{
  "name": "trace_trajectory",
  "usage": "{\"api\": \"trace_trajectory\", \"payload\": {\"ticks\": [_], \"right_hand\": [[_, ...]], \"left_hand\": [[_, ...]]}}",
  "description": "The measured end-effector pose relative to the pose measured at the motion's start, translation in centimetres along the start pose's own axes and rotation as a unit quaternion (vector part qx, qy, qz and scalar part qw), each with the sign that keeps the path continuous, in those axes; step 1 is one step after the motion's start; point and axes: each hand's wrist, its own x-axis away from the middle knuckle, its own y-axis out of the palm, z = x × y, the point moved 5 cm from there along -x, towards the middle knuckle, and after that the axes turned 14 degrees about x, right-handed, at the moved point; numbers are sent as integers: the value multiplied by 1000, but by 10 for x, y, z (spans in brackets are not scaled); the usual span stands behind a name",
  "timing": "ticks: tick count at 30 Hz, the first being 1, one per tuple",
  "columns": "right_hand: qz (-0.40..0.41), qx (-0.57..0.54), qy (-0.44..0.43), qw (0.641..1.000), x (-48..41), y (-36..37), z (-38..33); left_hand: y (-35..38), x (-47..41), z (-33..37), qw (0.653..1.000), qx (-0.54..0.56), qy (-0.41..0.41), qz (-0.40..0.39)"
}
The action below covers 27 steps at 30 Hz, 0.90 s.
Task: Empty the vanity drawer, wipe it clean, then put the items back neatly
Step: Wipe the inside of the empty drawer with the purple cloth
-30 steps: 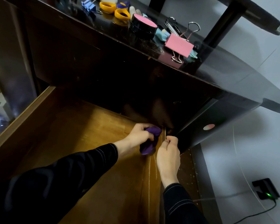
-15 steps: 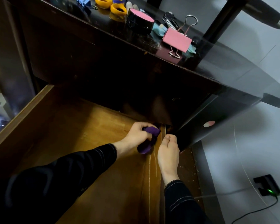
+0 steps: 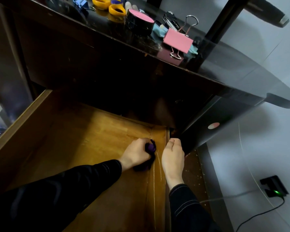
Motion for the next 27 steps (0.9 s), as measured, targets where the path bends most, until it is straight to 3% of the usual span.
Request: {"api": "trace_trajectory", "payload": {"ticks": [2,7,16,20,27], "right_hand": [[0,0,-2,1000,-1,1,0],[-1,10,-8,1000,-2,2,0],[14,22,-13,1000,-4,2,-1],[9,23,-13,1000,-4,2,0],[18,56,-22,998,-1,1,-3]], "left_hand": [[0,-3,1,992,-111,53,10],[-5,-29,6,977,-186,89,60],[-14,-79,11,975,-193,34,100],[-17,-59,13,985,-153,62,44],[-1,12,-9,975,-183,112,-51]]}}
